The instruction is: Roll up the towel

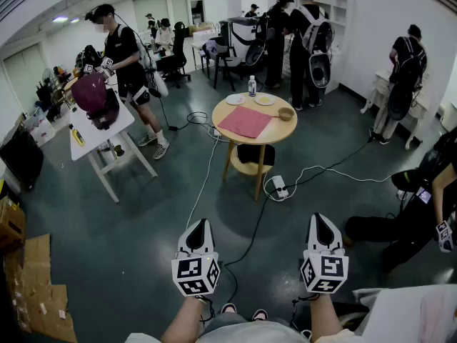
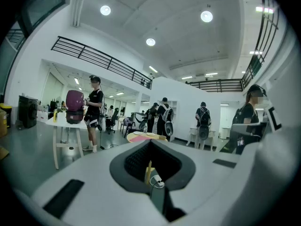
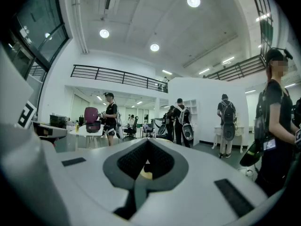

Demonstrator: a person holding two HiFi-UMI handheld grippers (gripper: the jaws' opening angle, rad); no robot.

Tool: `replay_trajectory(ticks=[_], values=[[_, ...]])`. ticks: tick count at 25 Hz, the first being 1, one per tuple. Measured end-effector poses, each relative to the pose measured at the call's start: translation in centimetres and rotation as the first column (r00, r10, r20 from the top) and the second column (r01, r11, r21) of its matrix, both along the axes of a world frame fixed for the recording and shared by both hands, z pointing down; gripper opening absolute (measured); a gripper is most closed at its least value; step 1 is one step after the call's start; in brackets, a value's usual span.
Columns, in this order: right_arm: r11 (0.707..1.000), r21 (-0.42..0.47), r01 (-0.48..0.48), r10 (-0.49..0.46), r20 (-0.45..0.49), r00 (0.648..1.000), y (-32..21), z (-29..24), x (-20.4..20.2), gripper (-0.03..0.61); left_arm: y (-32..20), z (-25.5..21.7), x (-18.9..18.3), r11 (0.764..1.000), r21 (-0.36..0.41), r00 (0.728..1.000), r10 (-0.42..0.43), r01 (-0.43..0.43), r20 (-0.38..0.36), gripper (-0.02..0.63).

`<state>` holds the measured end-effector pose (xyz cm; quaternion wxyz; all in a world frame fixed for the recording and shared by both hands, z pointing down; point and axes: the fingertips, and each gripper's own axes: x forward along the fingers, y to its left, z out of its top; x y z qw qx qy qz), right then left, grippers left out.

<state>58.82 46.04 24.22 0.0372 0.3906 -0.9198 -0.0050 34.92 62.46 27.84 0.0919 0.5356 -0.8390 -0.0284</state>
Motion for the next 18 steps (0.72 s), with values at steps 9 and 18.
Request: replay_trajectory(ticks=[9,18], values=[[1.0,-0.021,0.014,-0.014,-0.008,1.0,0.7,0.5,-1.0,0.0,0.6,0.2,-0.7,1.0,0.0,1.0,-0.006,0.006,-0.005,0.003],[0.998,-0.061,0.022,-0.018,0.057,0.998,1.1,0.3,-1.5,0.002,1.7,-0.6,-1.4,1.0,0.015,1.0,-0.015,0.015,-0.027,0.005]])
